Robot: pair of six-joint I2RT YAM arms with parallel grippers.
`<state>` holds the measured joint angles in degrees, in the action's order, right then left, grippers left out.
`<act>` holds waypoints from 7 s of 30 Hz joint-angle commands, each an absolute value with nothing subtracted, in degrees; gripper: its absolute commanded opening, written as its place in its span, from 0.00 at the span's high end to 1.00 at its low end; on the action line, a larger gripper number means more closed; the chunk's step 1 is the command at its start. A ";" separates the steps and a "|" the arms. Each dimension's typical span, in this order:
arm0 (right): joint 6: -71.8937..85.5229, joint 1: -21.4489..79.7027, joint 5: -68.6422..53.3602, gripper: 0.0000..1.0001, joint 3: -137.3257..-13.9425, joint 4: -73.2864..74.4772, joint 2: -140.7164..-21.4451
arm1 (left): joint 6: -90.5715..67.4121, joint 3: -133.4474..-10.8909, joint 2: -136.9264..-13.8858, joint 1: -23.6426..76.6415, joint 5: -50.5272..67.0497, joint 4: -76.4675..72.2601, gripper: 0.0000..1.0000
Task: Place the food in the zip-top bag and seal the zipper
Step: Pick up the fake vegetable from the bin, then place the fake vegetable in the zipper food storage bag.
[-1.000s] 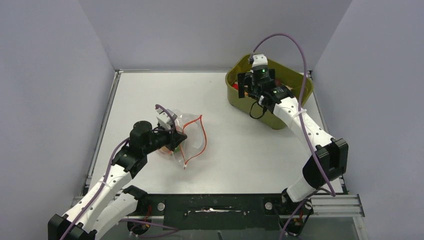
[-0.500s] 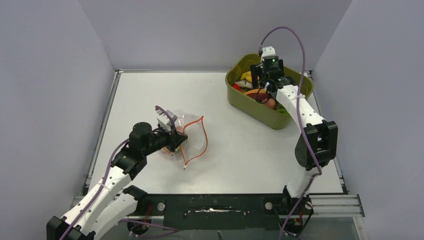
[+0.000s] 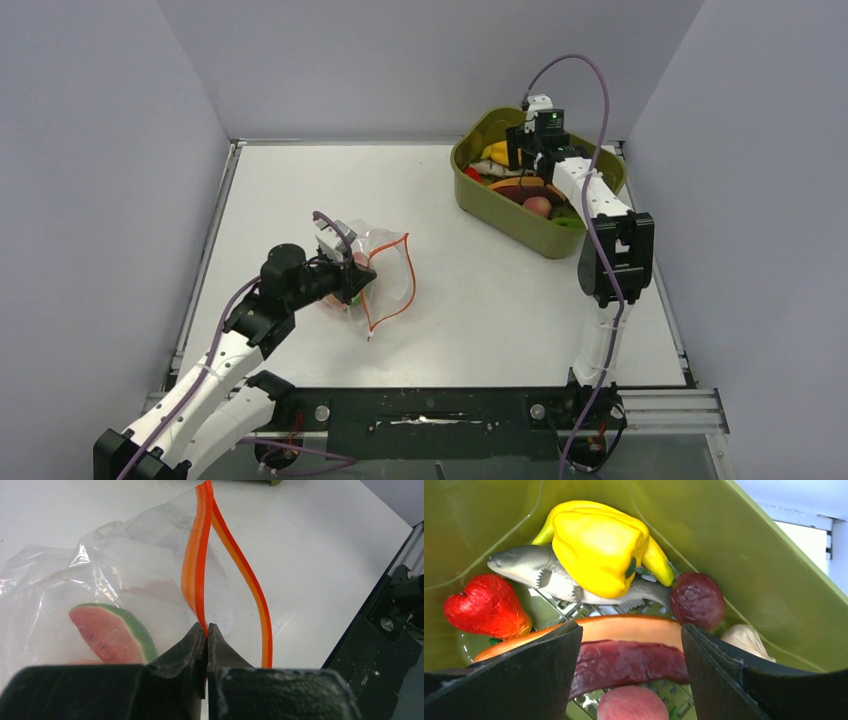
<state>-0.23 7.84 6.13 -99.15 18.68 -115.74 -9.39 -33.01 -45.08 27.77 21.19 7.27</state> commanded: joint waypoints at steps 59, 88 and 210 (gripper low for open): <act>-6.77 5.89 -7.08 0.02 -116.09 7.00 -133.78 | -8.27 -33.58 -45.64 28.23 18.90 4.29 1.00; 0.75 5.63 -3.51 0.45 -95.80 2.99 -112.99 | -8.35 -33.58 -46.48 28.12 17.13 4.12 1.00; 62.12 45.09 -9.33 0.12 -70.24 7.70 -87.20 | -26.89 -37.88 -48.26 28.30 20.41 -1.48 1.00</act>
